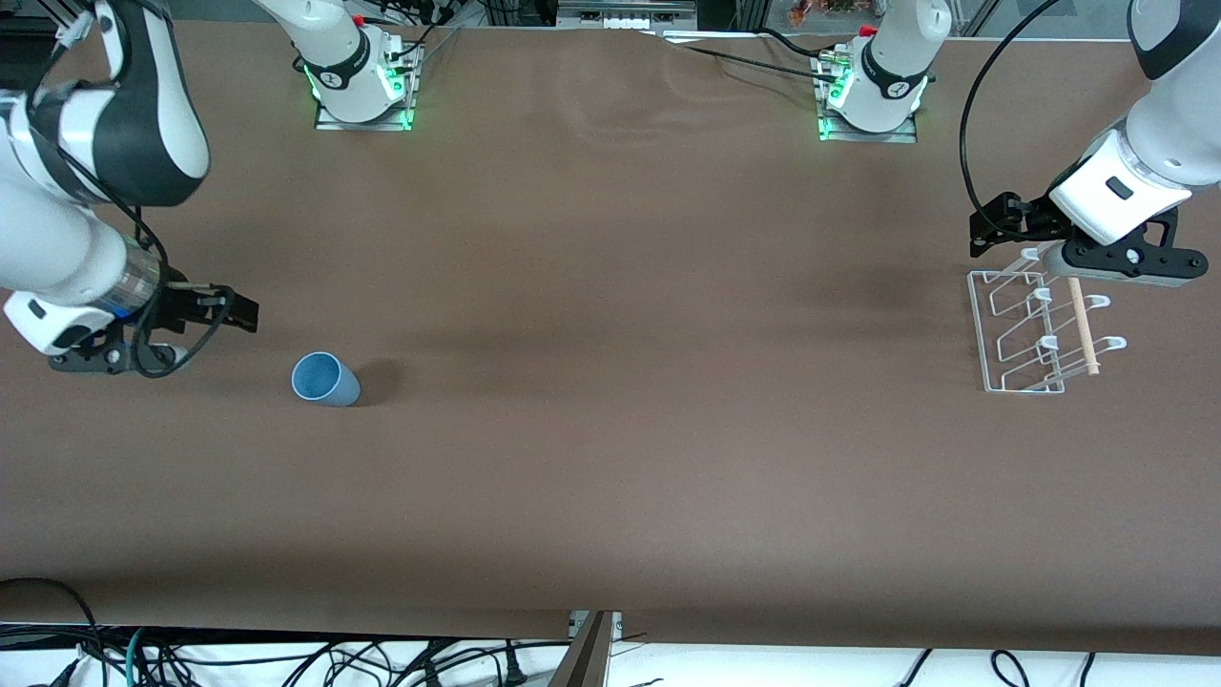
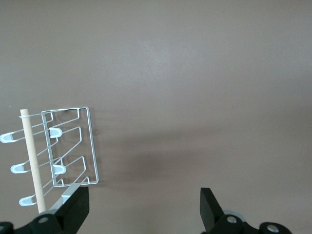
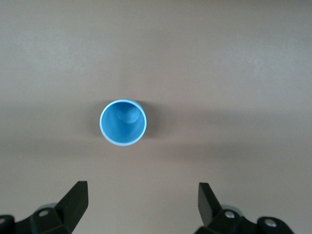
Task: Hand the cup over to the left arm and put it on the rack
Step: 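Move the right gripper down over the light blue cup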
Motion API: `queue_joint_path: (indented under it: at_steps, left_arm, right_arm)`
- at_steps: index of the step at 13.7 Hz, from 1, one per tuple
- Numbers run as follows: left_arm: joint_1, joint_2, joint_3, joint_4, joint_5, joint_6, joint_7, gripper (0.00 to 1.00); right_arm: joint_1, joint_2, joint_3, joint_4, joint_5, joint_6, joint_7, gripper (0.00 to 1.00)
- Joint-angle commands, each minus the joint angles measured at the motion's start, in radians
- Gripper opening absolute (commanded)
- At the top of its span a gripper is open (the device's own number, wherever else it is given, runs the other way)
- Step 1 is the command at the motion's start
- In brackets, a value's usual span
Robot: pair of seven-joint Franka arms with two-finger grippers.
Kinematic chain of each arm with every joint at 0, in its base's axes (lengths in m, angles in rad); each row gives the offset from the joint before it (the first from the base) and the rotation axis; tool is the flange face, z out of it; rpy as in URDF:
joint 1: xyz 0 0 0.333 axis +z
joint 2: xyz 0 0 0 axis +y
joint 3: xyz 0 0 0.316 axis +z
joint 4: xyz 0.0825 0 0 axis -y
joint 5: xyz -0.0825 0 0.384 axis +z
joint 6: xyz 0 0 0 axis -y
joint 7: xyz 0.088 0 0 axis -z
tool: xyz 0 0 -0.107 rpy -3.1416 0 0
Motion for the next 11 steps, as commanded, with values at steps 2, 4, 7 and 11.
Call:
queue_joint_path:
  at_steps: [2,4,7,11]
  left_arm:
    - [0.005,-0.011,-0.002,0.005,-0.002,-0.017,-0.003,1.0]
    - [0.005,-0.011,-0.002,0.005,-0.002,-0.017,0.001,1.0]
    - [0.005,-0.009,-0.003,0.005,-0.002,-0.017,0.001,1.0]
    - [0.005,-0.011,-0.002,0.005,-0.002,-0.016,0.001,1.0]
  right_arm:
    - [-0.028,0.034,0.005,-0.108,-0.009,0.171,-0.014,1.0]
    - [-0.034,0.074,0.004,-0.142,-0.001,0.258,-0.012,1.0]
    - [-0.034,0.134,0.002,-0.157,0.005,0.344,0.001,1.0]
    - [-0.034,0.168,0.002,-0.179,0.05,0.398,0.004,1.0]
